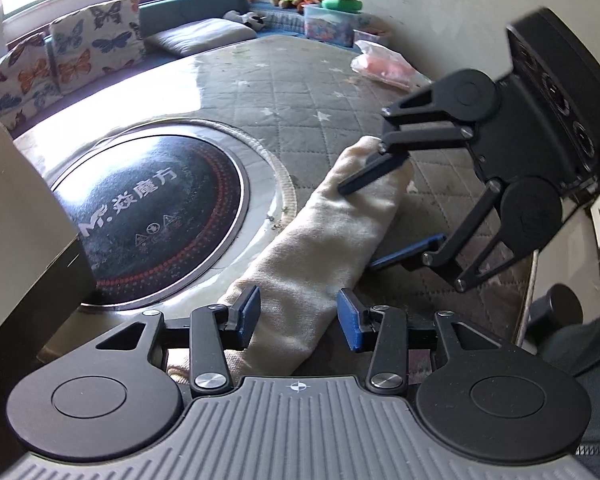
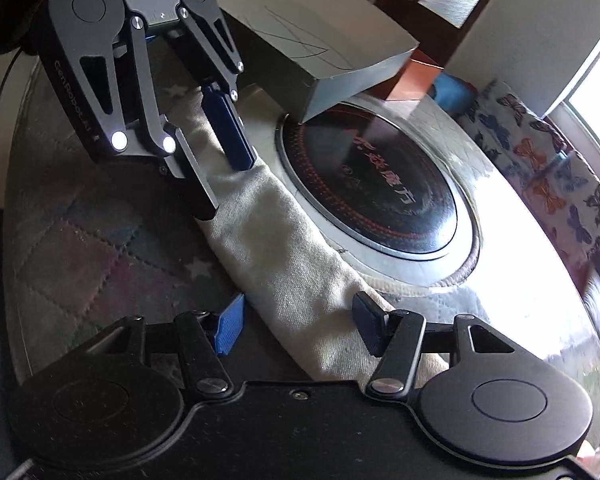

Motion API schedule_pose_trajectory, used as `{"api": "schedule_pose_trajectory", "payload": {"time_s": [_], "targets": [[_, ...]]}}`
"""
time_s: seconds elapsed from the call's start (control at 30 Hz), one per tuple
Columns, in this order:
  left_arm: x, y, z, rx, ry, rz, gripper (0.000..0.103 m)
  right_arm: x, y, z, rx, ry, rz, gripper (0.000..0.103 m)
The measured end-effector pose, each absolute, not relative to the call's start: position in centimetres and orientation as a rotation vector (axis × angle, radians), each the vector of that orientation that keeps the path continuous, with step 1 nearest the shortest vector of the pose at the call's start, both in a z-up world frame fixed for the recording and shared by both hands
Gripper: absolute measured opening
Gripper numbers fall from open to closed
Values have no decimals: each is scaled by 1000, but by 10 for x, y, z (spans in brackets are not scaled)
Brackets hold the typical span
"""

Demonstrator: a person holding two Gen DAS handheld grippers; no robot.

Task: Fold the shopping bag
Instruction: 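Hold the rolled bag end with the left gripper while the right gripper grasps the other end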

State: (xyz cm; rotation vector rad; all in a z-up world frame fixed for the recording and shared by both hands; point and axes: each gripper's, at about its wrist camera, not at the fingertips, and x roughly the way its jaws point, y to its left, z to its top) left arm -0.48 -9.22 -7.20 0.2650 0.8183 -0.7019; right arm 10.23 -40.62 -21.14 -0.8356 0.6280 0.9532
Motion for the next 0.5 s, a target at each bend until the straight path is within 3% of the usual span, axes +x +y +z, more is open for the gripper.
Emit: {"api": "schedule_pose_trajectory", "payload": {"time_s": [0.5], "targets": [[-9,-107,-79,482,755,-762,51,150,-399,-202,-697,841,1050,59]]}}
